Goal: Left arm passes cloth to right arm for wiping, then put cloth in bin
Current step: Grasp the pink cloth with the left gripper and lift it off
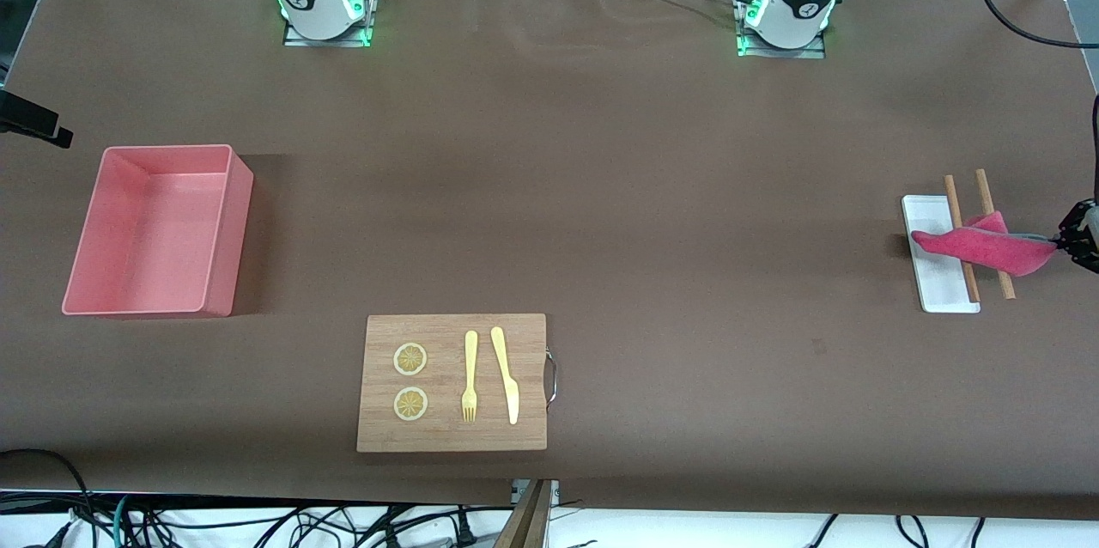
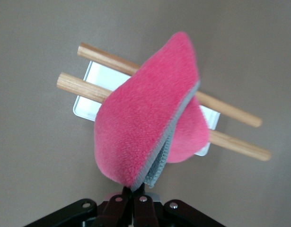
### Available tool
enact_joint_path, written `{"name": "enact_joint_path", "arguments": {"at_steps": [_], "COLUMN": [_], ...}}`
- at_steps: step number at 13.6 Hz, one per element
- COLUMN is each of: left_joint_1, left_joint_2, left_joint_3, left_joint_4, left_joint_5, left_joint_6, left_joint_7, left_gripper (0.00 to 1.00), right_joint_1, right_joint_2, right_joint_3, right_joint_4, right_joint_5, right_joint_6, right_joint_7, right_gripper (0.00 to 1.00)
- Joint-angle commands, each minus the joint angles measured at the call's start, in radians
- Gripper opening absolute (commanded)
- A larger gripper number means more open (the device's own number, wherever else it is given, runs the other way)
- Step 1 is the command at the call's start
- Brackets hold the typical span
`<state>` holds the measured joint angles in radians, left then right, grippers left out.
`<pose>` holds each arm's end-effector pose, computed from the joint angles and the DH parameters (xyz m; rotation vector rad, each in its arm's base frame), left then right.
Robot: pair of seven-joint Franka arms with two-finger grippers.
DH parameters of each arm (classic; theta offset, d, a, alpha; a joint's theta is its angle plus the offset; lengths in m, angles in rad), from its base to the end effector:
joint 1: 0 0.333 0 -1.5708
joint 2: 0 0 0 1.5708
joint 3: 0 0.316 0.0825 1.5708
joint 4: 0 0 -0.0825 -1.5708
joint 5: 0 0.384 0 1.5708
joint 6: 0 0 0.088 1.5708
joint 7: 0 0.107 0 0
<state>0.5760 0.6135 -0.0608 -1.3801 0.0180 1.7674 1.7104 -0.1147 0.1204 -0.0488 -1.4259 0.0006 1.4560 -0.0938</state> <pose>0.6002 0.3507 0.3381 2.4226 -1.6460 -0.1214 0.5723 -0.0925 0.6143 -3.1302 0.1089 0.1412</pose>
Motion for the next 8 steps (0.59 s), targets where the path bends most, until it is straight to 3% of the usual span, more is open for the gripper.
{"name": "enact_joint_path", "arguments": {"at_steps": [1, 8], "left_joint_1": [-0.014, -0.202], "left_joint_2": [-0.089, -0.208], "left_joint_3": [-0.016, -0.017], "left_joint_4": [-0.008, -0.001], "left_joint_5": [0.026, 0.109], "left_joint_6": [-0.080, -0.302], "left_joint_7": [-0.111, -0.546], "left_gripper": [0.00, 0.00], "right_joint_1": [-0.005, -0.003], "right_joint_2": [0.010, 0.041], "right_joint_3": [0.001, 0.003], "right_joint_4": [0.022, 0.022], "right_joint_5": [-0.002, -0.001], "right_joint_6": [-0.005, -0.003], "right_joint_7": [-0.009, -0.007], "right_gripper": [1.00, 1.00]}}
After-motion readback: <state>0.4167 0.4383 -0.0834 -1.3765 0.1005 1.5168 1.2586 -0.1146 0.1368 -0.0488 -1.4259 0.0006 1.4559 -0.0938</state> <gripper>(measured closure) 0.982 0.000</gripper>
